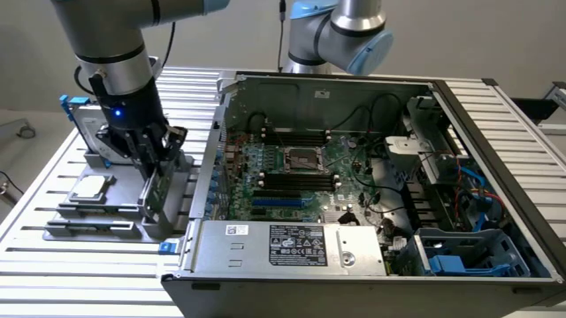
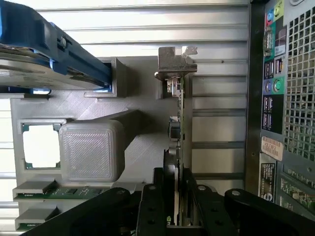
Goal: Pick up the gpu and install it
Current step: 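Pick up the gpu and move the gpu toward the slot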
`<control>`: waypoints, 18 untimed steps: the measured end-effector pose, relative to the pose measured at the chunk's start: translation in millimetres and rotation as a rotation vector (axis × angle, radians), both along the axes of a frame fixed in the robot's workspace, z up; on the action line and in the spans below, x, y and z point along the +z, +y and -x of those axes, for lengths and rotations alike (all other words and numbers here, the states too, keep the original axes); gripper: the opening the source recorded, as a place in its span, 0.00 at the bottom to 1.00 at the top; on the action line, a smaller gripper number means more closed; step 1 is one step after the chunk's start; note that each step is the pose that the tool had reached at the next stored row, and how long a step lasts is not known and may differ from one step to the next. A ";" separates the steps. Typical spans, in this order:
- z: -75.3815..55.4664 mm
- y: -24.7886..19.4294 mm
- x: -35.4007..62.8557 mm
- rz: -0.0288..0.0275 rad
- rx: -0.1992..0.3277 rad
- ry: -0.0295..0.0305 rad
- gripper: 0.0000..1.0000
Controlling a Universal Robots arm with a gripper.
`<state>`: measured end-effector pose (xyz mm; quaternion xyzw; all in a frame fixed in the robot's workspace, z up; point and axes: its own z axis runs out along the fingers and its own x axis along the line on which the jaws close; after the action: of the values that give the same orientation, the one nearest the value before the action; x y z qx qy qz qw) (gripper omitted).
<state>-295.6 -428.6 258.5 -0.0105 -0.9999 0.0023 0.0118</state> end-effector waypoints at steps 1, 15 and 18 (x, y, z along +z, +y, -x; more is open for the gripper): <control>0.0 0.0 4.5 -0.0002 0.000 0.0000 0.27; -0.1 -0.1 68.2 -0.0014 0.000 -0.0001 0.27; -1.0 -0.3 81.8 -0.0013 0.000 0.0000 0.27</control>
<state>-294.6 -428.9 340.3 -0.0104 -0.9999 0.0017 0.0118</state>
